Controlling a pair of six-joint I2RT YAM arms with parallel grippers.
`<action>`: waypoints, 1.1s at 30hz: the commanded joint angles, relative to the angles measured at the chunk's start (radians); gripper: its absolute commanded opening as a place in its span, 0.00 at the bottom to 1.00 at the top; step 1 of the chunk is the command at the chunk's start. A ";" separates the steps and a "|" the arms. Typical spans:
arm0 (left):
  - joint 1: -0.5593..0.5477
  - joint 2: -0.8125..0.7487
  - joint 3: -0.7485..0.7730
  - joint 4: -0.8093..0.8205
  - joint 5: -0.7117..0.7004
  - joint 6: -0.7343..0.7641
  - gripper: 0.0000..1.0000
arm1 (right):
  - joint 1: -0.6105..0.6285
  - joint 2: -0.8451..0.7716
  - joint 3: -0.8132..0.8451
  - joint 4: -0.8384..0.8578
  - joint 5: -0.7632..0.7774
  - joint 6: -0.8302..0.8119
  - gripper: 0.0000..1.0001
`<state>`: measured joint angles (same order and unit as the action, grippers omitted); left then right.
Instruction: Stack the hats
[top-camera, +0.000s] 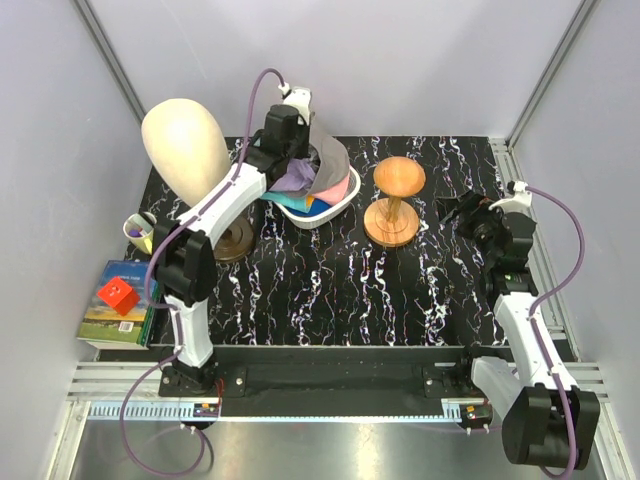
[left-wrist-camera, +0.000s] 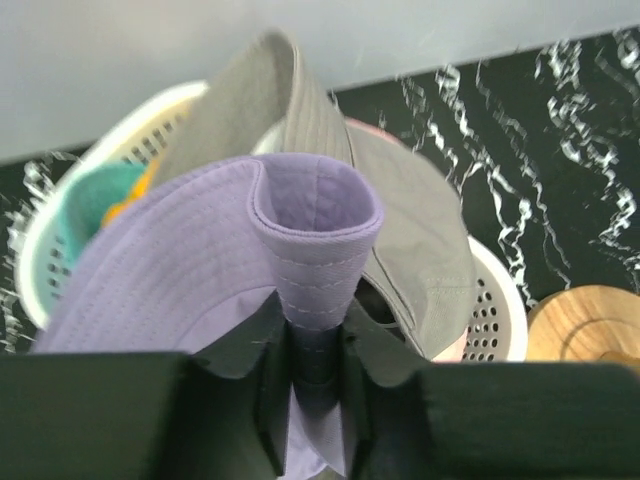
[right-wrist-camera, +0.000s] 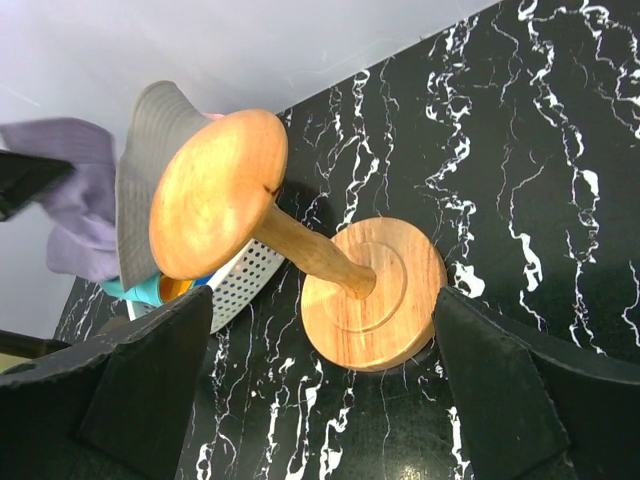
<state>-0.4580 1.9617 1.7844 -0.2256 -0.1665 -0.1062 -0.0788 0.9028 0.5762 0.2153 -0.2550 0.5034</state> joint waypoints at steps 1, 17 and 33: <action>-0.005 -0.147 -0.032 0.095 -0.028 0.052 0.22 | -0.001 0.016 -0.001 0.055 -0.030 0.012 1.00; -0.053 -0.472 -0.172 0.086 0.267 0.088 0.01 | 0.008 0.054 0.114 0.058 -0.281 -0.078 0.98; -0.109 -0.871 -0.443 -0.231 0.742 0.186 0.05 | 0.453 0.182 0.447 -0.005 -0.546 -0.379 0.98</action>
<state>-0.5243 1.1450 1.3994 -0.3725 0.4545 0.0143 0.3283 1.0660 0.9951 0.2092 -0.7292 0.2008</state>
